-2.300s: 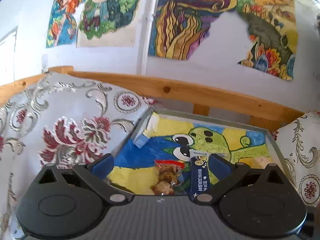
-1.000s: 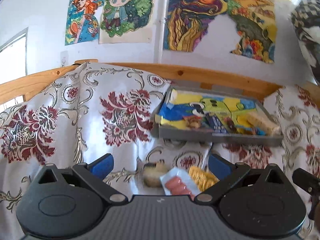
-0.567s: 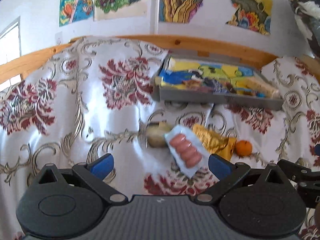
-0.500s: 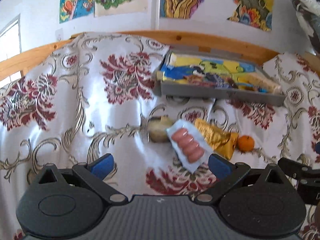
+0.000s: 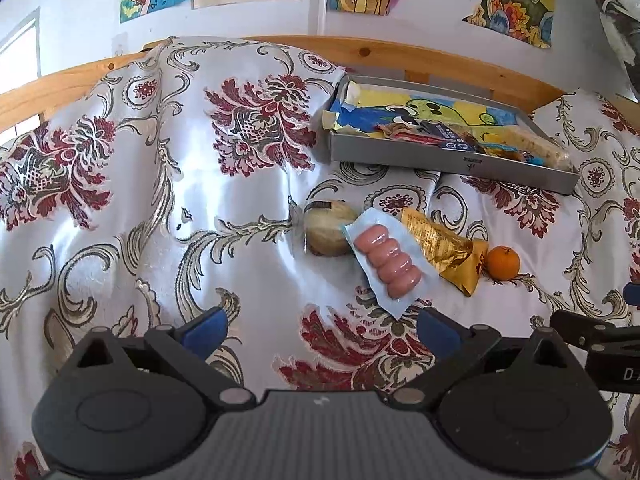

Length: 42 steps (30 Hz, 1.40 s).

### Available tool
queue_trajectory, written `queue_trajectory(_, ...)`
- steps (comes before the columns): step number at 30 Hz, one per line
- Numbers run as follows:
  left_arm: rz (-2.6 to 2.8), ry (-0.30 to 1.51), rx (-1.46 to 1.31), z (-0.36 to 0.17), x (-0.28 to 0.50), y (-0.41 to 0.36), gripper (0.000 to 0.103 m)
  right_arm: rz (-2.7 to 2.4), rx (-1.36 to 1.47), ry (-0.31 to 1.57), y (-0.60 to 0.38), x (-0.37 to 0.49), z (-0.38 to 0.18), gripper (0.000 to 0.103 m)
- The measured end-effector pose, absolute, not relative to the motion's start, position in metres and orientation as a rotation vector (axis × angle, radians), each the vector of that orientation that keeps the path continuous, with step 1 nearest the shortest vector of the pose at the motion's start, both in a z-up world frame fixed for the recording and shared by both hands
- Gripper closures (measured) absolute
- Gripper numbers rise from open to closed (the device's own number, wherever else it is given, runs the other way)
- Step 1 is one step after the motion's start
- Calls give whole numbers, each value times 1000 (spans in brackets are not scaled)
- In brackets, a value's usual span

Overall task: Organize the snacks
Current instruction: 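Move both open tools back over the remaining snacks on the bedspread, then lower the right tool onto the orange while the left tool lowers onto the sausage pack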

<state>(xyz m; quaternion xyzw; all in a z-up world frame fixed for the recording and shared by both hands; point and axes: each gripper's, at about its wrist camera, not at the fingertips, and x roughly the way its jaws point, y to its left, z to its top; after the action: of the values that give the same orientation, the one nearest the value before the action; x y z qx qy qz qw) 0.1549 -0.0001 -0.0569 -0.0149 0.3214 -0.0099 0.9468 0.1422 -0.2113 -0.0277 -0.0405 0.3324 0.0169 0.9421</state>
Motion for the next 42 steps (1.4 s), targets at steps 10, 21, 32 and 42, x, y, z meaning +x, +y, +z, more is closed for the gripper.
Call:
queue_trajectory(10,-9,649,-60,-64,164,3,1,38,-106,688,-207,154,-32,1)
queue_trajectory(21,32,643,-225,-73,190,5,1,16,-206,632,-205,171,-30,1)
queue_trajectory(32,-34,652,-282,-79,222,0,1,117,-617,501,-186,200,-50,1)
queue_trajectory(42,-74,678,-303,-98,242,-25,1,104,-658,532,-187,227,-71,1)
